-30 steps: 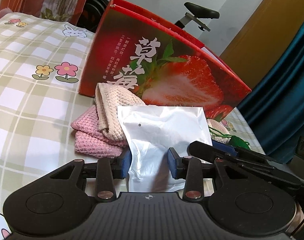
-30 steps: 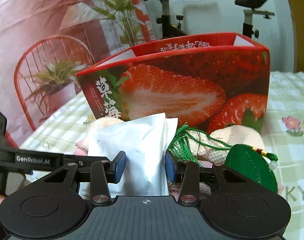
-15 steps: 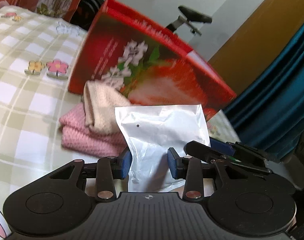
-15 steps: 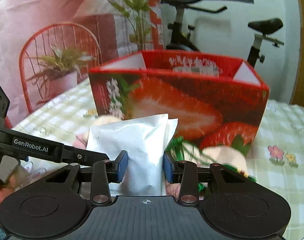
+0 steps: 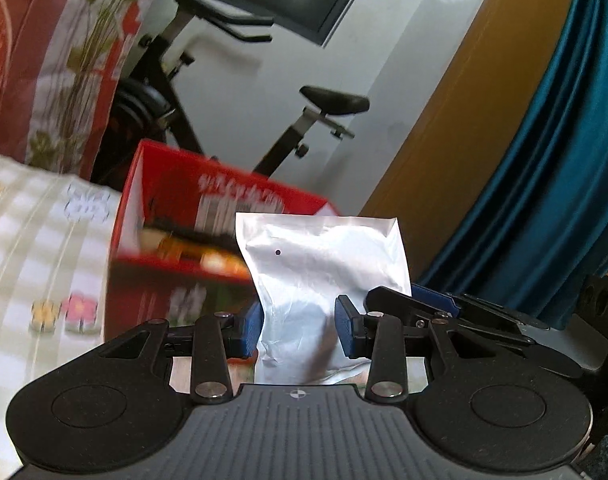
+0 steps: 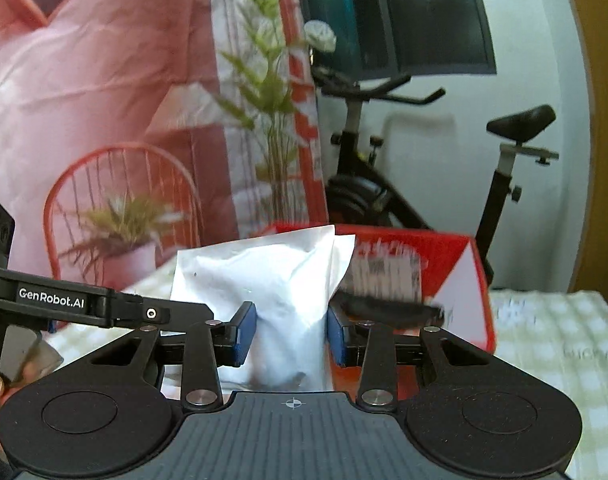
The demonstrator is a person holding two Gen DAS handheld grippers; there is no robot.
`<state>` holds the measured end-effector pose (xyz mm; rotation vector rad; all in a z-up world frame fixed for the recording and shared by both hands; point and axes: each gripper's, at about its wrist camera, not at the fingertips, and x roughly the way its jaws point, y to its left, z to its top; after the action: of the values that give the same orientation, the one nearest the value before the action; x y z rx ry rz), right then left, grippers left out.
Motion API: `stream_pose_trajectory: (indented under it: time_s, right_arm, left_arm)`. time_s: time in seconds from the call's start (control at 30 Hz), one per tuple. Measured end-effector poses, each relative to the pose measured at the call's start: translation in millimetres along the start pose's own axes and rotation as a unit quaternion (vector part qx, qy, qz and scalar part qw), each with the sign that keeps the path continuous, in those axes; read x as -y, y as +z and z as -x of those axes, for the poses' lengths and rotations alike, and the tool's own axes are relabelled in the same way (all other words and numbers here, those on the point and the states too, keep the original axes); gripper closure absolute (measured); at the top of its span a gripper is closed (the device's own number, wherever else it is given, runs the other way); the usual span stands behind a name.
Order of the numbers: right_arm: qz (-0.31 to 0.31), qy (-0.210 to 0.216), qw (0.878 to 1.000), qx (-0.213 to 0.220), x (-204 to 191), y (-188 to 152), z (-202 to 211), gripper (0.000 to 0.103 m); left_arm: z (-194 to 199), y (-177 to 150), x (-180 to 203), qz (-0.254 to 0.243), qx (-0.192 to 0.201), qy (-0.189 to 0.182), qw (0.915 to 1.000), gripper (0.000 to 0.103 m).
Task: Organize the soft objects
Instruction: 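Carry the foil packet with both grippers over the red box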
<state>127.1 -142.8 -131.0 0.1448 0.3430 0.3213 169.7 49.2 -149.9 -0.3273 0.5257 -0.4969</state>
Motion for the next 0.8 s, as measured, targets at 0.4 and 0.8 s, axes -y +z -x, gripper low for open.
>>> stream_pose_trajectory:
  time_s: [0.4,0.8]
  right_arm:
    - [-0.003,-0.021,1.000,-0.021,54.2,57.8,-75.6,0.068]
    - [-0.053,-0.032,0.982,-0.178,77.9,25.7,-139.6,0.068]
  left_arm:
    - [-85.3,70.0,-0.1,-0.046,-0.027,0.032,0.9980,0.063]
    - [-131.0,46.5,-15.3,-0.064,-0.164,0.074,0.9816,0.063]
